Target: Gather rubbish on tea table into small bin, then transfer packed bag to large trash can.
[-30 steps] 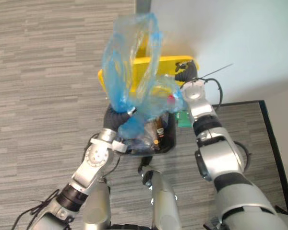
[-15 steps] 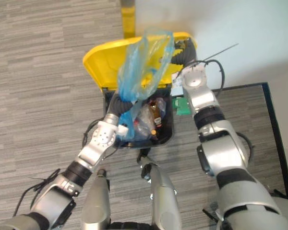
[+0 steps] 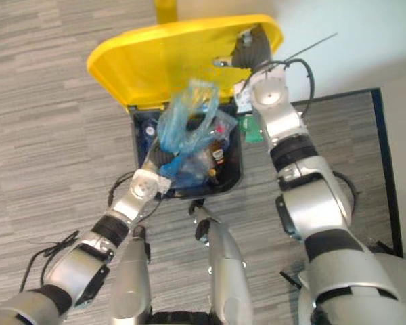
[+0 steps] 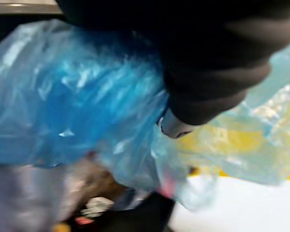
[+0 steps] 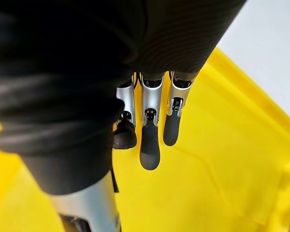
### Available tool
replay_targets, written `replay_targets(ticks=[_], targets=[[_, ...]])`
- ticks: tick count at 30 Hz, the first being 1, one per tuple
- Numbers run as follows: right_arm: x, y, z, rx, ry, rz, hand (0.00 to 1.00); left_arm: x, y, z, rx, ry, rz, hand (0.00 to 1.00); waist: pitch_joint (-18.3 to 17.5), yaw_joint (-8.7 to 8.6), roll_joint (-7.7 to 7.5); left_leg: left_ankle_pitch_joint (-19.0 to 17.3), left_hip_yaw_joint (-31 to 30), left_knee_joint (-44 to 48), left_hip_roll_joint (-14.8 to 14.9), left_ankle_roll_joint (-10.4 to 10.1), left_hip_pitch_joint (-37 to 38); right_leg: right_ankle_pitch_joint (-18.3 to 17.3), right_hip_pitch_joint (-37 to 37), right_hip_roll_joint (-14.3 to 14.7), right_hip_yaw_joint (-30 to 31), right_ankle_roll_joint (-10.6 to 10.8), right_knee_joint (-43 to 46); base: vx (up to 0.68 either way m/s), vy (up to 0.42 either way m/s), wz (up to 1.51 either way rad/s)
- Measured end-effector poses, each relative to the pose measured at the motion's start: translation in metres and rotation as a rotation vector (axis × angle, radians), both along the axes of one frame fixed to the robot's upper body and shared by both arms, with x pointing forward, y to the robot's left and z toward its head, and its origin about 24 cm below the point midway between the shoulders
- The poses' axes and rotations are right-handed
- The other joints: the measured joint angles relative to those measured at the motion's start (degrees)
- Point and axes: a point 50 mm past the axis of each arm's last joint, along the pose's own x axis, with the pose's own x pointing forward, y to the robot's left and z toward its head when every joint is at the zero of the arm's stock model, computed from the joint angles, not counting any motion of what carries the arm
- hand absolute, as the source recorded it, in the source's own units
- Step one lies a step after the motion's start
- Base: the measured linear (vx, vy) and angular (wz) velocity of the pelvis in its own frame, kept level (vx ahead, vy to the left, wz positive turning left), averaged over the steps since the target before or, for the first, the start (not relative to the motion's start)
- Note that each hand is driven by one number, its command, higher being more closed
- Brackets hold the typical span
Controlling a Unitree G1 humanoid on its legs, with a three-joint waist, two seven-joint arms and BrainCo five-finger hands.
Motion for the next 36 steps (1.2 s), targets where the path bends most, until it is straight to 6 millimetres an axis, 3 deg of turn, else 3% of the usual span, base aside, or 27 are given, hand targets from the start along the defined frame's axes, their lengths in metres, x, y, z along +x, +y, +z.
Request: replay_targets(ticks=[5, 6, 8, 15, 24, 30, 36], targets=[[-0.008, 0.017, 0.017, -0.02, -0.079, 0.069, 0.0, 0.006, 0.01, -0.014, 0.143, 0.077, 0.044, 1.0, 0.1, -0.52, -0.32, -0.3, 0.1, 1.3, -0.2, -0.1, -2.7, 0.0, -2.8, -0.2, 0.3, 0.0, 0.7, -0.01, -0.005, 0.0], [-0.009, 0.018, 0.018, -0.021, -0.082, 0.074, 0.0, 0.006, 0.011, -0.016, 0.162, 0.084, 0.045, 0.0, 0.2, -0.54, -0.34, -0.3, 0.0, 1.3, -0.1, -0.1, -2.9, 0.0, -2.9, -0.2, 0.3, 0.0, 0.7, 0.0, 0.0, 0.0], [-0.012, 0.03, 0.022, -0.041, -0.105, 0.118, 0.0, 0.007, 0.015, -0.024, 0.267, 0.127, 0.047, 0.0, 0.2, -1.44, -0.36, -0.3, -0.1, 2.0, 0.0, -0.1, -3.9, 0.0, -3.6, -0.2, 0.2, 0.0, 0.8, -0.02, -0.008, 0.01], [-0.019, 0.048, 0.026, -0.073, -0.144, 0.18, 0.0, 0.006, 0.014, -0.034, 0.494, 0.164, 0.035, 0.0, 0.4, -1.93, -0.82, -0.5, 0.0, 2.2, 0.2, -0.3, -4.7, 0.0, -4.4, 0.0, 0.2, 0.0, 0.8, -0.02, -0.004, -0.01], [-0.026, 0.056, 0.023, -0.087, -0.168, 0.216, 0.0, 0.007, 0.01, -0.025, 0.512, 0.124, 0.037, 0.0, 0.4, -1.91, -0.82, -0.5, 0.0, 2.0, 0.0, -0.3, -4.8, 0.2, -4.5, -0.3, 0.0, -0.3, 0.8, 0.0, 0.002, 0.0], [-0.022, 0.041, 0.002, -0.055, -0.133, 0.188, 0.0, 0.01, 0.001, -0.003, 0.477, 0.024, 0.029, 0.0, 0.4, -1.78, -0.81, -0.5, -1.1, 3.0, -0.9, -0.2, -4.4, 0.2, -3.2, -1.6, -0.8, -0.2, 1.8, -0.03, 0.029, 0.12], [-0.018, 0.008, -0.067, 0.004, 0.022, 0.097, 0.0, -0.005, 0.002, 0.005, 0.345, -0.059, 0.024, 0.0, 0.2, -0.02, -0.5, -1.0, -3.4, 4.0, -1.7, 0.7, 0.1, -0.6, 3.1, -2.8, -2.0, 0.5, 2.4, -0.06, 0.057, 0.19]])
